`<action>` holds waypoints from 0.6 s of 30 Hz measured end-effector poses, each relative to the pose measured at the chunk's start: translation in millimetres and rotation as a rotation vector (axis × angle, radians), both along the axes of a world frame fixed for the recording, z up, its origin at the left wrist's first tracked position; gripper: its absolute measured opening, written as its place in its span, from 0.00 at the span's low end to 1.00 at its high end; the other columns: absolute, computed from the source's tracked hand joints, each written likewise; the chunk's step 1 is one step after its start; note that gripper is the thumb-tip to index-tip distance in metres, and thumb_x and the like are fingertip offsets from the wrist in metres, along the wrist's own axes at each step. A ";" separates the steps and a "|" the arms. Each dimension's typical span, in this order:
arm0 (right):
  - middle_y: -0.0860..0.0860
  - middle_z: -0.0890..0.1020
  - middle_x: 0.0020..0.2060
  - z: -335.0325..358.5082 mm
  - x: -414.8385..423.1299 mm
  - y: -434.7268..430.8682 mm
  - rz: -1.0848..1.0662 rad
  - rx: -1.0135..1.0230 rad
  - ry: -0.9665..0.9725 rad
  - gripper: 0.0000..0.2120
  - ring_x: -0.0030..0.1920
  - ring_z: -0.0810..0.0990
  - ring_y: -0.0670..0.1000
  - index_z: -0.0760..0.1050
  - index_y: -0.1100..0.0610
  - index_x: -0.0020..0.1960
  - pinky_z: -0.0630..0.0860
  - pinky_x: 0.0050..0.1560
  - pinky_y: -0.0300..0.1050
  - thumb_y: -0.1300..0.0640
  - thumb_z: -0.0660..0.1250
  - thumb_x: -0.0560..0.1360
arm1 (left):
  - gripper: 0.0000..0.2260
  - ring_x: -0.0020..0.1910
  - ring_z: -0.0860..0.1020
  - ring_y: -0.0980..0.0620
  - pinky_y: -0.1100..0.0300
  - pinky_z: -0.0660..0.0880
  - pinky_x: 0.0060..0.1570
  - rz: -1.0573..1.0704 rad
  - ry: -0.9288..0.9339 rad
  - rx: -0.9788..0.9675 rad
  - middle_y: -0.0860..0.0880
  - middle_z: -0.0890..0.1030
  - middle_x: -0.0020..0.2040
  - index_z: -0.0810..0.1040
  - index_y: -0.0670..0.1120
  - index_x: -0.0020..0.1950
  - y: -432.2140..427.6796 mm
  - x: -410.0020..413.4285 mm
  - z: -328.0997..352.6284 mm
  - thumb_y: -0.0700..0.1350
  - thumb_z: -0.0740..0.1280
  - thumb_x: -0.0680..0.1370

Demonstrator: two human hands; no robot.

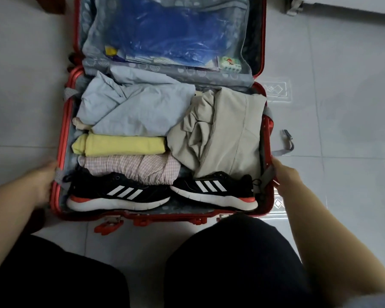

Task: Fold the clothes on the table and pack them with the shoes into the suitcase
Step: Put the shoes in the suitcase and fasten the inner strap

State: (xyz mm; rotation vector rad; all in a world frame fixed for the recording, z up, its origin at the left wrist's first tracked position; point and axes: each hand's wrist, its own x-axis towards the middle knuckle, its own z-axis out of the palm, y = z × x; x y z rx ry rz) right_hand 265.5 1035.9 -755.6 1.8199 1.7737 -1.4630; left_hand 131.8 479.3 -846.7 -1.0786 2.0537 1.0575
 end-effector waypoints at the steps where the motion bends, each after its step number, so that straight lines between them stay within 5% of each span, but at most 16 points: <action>1: 0.55 0.78 0.36 -0.3 -2.7 -1.1 -0.033 0.003 0.021 0.14 0.43 0.78 0.55 0.77 0.60 0.41 0.75 0.51 0.50 0.48 0.71 0.71 | 0.13 0.29 0.78 0.48 0.54 0.76 0.37 0.034 -0.033 0.007 0.36 0.75 0.50 0.73 0.44 0.43 7.5 1.7 6.9 0.50 0.56 0.80; 4: 0.53 0.77 0.35 4.5 -10.0 -0.7 -0.073 0.045 0.057 0.09 0.36 0.75 0.51 0.77 0.57 0.41 0.73 0.37 0.43 0.51 0.71 0.71 | 0.13 0.25 0.78 0.53 0.63 0.75 0.27 0.230 0.041 0.082 0.47 0.82 0.31 0.72 0.41 0.40 16.9 -3.1 25.3 0.47 0.58 0.80; 6: 0.51 0.78 0.36 17.3 -17.7 1.7 -0.160 -0.022 0.185 0.08 0.35 0.75 0.49 0.77 0.58 0.47 0.72 0.29 0.37 0.56 0.70 0.70 | 0.12 0.17 0.72 0.61 0.71 0.69 0.20 0.268 0.130 0.125 0.56 0.74 0.18 0.70 0.44 0.37 13.4 -13.0 37.3 0.41 0.58 0.80; 8: 0.48 0.81 0.39 33.8 -29.4 7.4 -0.419 -0.262 0.557 0.17 0.36 0.79 0.45 0.76 0.59 0.53 0.76 0.34 0.34 0.61 0.73 0.65 | 0.06 0.22 0.75 0.65 0.74 0.72 0.24 0.294 0.261 0.177 0.60 0.76 0.22 0.76 0.44 0.44 21.5 -21.9 66.1 0.42 0.61 0.78; 10: 0.44 0.82 0.36 56.0 -40.5 6.8 -0.485 -0.407 0.821 0.06 0.36 0.80 0.40 0.74 0.54 0.48 0.76 0.44 0.34 0.56 0.68 0.72 | 0.09 0.31 0.79 0.68 0.75 0.75 0.33 0.305 0.382 0.325 0.62 0.80 0.29 0.79 0.46 0.52 31.1 -31.3 92.1 0.40 0.61 0.77; 12: 0.44 0.78 0.29 75.4 -47.5 -2.7 -0.234 -0.413 0.781 0.08 0.31 0.76 0.40 0.74 0.53 0.45 0.76 0.42 0.32 0.52 0.59 0.79 | 0.09 0.35 0.80 0.67 0.75 0.75 0.37 0.202 0.500 0.422 0.62 0.82 0.32 0.82 0.48 0.46 61.1 -27.6 131.4 0.39 0.62 0.75; 14: 0.50 0.75 0.28 88.6 -53.7 -17.1 0.149 -0.325 0.535 0.11 0.28 0.74 0.45 0.76 0.58 0.48 0.76 0.36 0.33 0.54 0.58 0.80 | 0.07 0.37 0.79 0.64 0.72 0.74 0.40 0.001 0.631 0.328 0.60 0.82 0.35 0.78 0.47 0.48 87.4 -14.1 151.1 0.37 0.65 0.75; 16: 0.54 0.78 0.30 97.8 -62.2 -33.6 0.536 -0.070 0.237 0.11 0.30 0.78 0.52 0.77 0.62 0.48 0.75 0.34 0.38 0.57 0.59 0.80 | 0.13 0.43 0.78 0.60 0.67 0.73 0.48 -0.290 0.667 0.175 0.58 0.81 0.41 0.76 0.47 0.56 109.2 0.4 157.4 0.37 0.69 0.74; 18: 0.56 0.82 0.38 98.0 -70.8 -44.6 0.861 0.350 0.002 0.13 0.45 0.77 0.59 0.76 0.62 0.48 0.74 0.44 0.45 0.54 0.58 0.80 | 0.18 0.48 0.78 0.51 0.65 0.74 0.49 -0.458 0.612 0.136 0.49 0.81 0.47 0.75 0.44 0.62 117.8 8.5 146.7 0.36 0.70 0.73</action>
